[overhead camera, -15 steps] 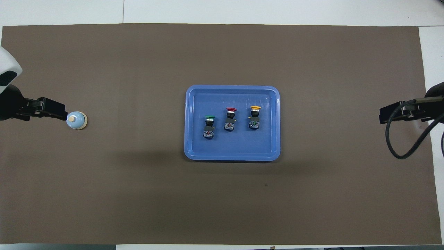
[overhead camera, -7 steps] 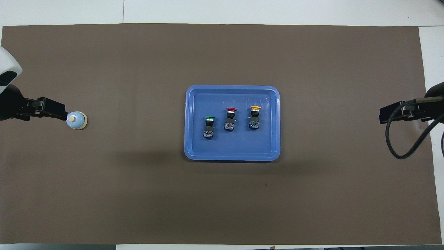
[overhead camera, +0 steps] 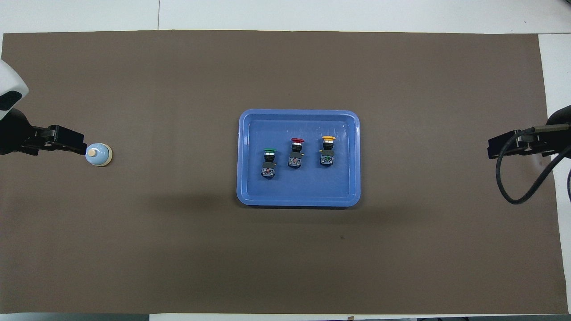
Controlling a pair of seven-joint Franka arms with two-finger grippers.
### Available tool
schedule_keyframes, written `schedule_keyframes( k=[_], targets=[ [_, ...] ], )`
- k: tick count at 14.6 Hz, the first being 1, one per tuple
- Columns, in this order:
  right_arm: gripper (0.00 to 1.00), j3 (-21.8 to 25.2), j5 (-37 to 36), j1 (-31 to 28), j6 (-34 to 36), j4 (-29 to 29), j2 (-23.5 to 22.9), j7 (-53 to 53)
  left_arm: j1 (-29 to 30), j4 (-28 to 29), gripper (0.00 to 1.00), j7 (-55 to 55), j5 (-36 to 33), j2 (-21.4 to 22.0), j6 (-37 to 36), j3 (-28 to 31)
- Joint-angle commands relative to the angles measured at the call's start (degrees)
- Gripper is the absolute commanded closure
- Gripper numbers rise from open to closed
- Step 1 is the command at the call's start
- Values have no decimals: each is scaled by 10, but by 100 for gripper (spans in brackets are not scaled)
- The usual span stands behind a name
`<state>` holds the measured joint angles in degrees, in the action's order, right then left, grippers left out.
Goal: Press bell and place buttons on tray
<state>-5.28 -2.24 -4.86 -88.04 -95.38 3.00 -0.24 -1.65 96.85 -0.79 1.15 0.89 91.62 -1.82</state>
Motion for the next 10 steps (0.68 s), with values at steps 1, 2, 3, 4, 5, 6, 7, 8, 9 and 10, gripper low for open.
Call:
schedule_keyframes(
  k=[1,2,3,4,5,6,7,8,9,10],
  targets=[
    [0,-3,-3,-6,0,-11,11,-14,-1,1,0,6,-5,5,4,1],
    [0,-3,-3,-6,0,-11,11,-14,-1,1,0,6,-5,6,4,1],
    [0,-3,-3,-6,0,-11,11,-14,-1,0,0,6,-5,5,3,1],
    [0,-3,-3,-6,0,-11,11,-14,-1,1,0,6,-5,5,3,1],
    [0,-3,-3,-6,0,-11,11,-14,-1,0,0,6,-5,6,4,1],
    [0,-3,-3,-6,0,-11,11,-14,-1,1,0,6,-5,5,4,1],
    [0,-3,-3,-6,0,-11,11,-14,-1,1,0,6,-5,6,3,1],
    [0,-3,-3,-6,0,-11,11,-14,-1,1,0,6,-5,6,4,1],
    [0,-3,-3,-6,0,-11,11,-14,-1,1,0,6,-5,6,4,1],
    [0,-3,-3,-6,0,-11,11,-14,0,1,0,11,-5,6,3,2]
  ],
)
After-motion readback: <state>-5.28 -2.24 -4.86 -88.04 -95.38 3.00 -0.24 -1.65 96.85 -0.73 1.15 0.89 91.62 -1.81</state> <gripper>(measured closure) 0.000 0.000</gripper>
